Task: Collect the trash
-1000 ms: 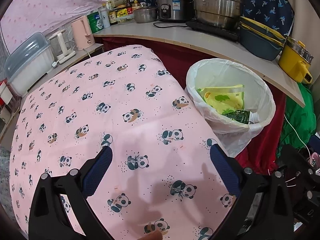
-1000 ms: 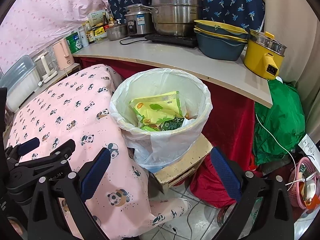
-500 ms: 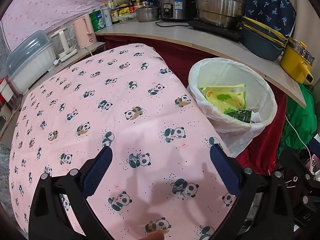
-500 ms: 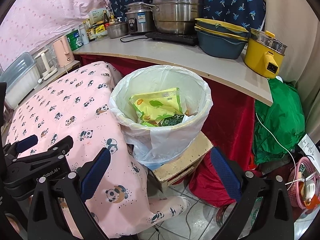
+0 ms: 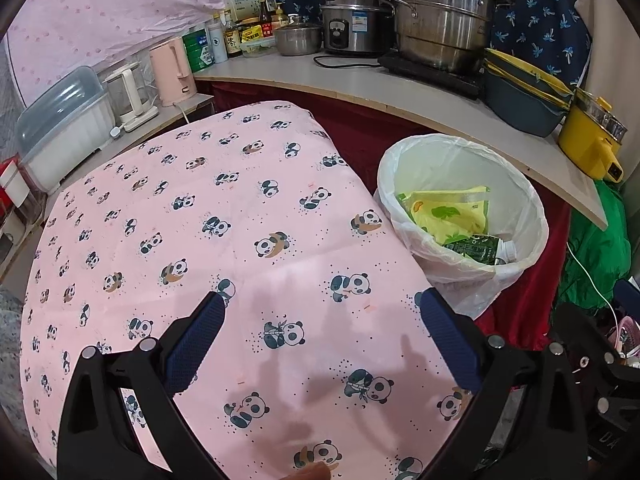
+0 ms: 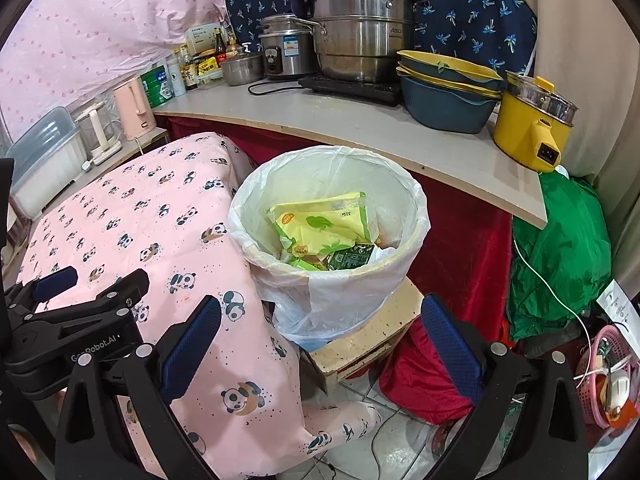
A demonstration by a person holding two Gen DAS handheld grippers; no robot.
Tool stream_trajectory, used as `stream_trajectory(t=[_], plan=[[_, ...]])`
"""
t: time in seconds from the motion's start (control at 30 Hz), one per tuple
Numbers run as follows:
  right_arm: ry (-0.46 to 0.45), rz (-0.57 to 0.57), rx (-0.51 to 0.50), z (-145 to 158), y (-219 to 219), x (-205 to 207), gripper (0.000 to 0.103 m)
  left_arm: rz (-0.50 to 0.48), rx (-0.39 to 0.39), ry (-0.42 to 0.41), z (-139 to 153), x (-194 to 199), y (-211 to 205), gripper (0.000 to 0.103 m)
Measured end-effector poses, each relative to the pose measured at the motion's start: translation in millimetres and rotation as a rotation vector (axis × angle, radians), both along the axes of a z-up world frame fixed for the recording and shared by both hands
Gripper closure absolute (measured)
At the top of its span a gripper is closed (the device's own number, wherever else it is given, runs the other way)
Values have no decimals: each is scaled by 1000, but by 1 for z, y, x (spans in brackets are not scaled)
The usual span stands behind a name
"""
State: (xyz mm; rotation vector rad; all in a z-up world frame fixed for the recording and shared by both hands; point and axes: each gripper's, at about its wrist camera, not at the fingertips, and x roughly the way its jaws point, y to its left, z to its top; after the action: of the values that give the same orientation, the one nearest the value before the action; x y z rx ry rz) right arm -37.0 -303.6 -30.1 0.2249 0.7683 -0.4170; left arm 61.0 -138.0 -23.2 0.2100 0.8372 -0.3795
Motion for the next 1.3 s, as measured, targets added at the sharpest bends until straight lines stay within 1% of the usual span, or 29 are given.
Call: stream_trajectory(t=[0.2,0.43,0.6,1.3], plan=[[-3,8,-4,1,0,2,6,23,-7,-7,3,1,0,9],[2,9,-7,0,-1,3,6,38,9,-11,1,1,-1,9],[6,13,-3,-2,-2,6,6,60,5,-6,0,2,1,9],[6,17,1,-5,-3,7,6,43,18,-12,-1,-1,-3,9]])
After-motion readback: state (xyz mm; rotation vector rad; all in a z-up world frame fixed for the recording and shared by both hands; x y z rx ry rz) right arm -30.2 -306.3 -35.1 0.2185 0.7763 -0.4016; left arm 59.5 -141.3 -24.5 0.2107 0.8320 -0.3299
